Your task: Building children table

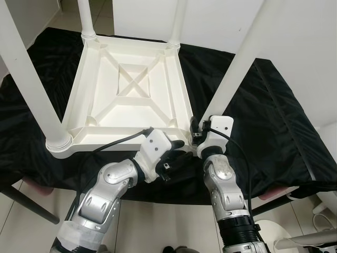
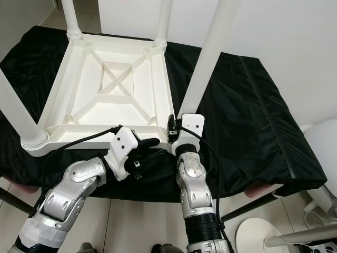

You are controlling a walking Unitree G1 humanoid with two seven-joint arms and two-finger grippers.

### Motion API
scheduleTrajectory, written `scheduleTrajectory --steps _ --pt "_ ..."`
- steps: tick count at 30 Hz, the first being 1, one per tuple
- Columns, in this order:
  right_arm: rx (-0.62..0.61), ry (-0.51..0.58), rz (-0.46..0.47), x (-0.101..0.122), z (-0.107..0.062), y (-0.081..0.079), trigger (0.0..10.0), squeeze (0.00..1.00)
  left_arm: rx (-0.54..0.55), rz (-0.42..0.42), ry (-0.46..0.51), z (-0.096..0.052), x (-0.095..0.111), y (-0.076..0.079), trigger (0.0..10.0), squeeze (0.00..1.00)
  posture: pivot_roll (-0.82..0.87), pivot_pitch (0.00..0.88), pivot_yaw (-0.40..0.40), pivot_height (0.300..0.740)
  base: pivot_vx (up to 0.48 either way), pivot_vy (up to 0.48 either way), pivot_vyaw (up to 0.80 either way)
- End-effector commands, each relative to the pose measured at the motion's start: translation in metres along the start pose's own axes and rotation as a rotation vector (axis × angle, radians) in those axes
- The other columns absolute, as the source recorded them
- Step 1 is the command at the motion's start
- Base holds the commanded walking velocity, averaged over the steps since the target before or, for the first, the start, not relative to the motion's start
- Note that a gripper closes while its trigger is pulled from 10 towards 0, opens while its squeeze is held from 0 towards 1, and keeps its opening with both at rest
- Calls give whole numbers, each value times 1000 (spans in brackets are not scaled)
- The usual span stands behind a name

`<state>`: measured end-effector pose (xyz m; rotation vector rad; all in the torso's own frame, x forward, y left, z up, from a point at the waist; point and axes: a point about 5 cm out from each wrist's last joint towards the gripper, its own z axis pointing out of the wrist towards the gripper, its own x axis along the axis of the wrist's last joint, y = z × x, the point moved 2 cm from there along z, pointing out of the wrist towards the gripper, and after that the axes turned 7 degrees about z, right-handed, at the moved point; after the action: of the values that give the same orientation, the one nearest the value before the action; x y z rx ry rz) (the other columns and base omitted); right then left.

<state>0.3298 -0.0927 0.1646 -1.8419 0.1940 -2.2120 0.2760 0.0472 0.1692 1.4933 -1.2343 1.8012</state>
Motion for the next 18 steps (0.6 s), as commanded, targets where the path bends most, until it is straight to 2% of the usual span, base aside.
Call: scheduleTrajectory --steps 1,8,14,15,18 --pt "6 -19 66 -9 -11 0 10000 1000 101 3 -13 3 -2 -7 10000 0 40 101 -126 740 0 0 0" --pt "45 22 59 1 -15 1 10000 1000 115 9 -42 1 -5 -8 10000 0 43 94 -127 740 0 0 0" --pt "102 11 32 2 -23 13 10000 1000 129 21 -44 -1 -5 -10 10000 0 52 95 -127 740 0 0 0" --pt "131 -2 23 3 -26 21 10000 0 134 25 -44 -4 -5 -11 10000 0 52 95 -127 740 0 0 0" --pt "175 -18 25 3 -29 27 10000 0 137 27 -45 -6 -5 -12 10000 0 57 96 -125 740 0 0 0"
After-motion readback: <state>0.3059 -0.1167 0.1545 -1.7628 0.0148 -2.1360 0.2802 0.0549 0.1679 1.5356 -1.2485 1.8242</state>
